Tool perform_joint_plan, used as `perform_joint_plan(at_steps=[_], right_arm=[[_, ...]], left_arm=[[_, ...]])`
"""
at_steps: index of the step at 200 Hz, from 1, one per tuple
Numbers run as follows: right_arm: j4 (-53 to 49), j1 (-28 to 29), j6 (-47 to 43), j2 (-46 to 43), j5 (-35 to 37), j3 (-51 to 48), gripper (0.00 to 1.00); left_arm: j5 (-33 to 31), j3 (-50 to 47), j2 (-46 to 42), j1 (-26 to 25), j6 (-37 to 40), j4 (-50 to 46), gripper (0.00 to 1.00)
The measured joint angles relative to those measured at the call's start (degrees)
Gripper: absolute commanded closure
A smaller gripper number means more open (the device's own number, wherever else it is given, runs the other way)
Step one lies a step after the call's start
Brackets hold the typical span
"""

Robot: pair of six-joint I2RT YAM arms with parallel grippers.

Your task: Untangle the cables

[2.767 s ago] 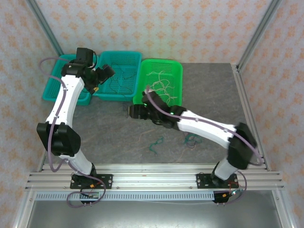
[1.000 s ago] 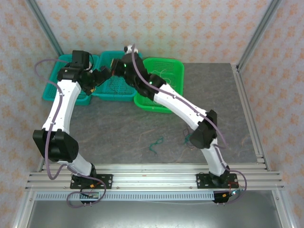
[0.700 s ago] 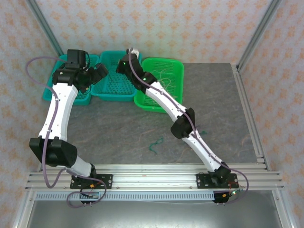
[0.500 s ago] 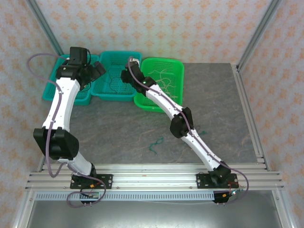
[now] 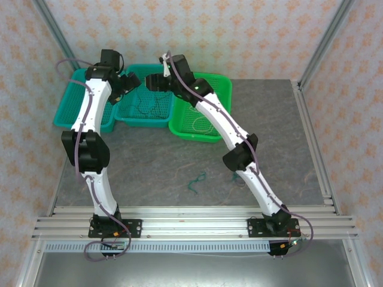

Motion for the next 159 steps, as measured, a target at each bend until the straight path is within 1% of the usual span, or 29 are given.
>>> perform_joint_plan(at_steps=[21,29,55,83,107,122,141,159], right_arm=[[1.38,0.42,-3.06,0.13,-4.02,0.42,0.25],[2.99,0.59,-3.52,0.42,-5.53,0.42,0.25],[6.01,0.72,-5.05,0.85,-8.02,0.42,0.24],[6.71,1.18,-5.86,2.38,-9.25,0.42,0.24],[6.58,1.64,-7.08,3.87,-9.46,0.39,0.24],[6.47,1.75,-8.39,4.39,-10.64,0.39,0.21],[7.89,1.97,-10.47,5.09,-12.66,0.39,0.12],[12.79,2.49,-11.15,6.49,-13.46,0.39,0.12]], left_arm=[[4.90,-3.98,-5.22,0.00,-3.08,-0.11,0.02],[4.44,-4.22,-6.73,0.02,-4.15,-0.68,0.02],[7.15,-4.04,-9.92,1.27,-7.82,-1.33,0.02],[12.09,-3.76,-10.40,1.03,-10.80,-0.94,0.02],[13.75,-2.91,-10.40,0.81,-11.50,-1.01,0.02],[15.06,-2.69,-10.54,1.05,-11.98,-0.81,0.02],[17.51,-2.69,-10.54,1.27,-13.22,-0.24,0.02],[20.11,-2.69,-10.56,1.51,-15.26,0.50,0.02]])
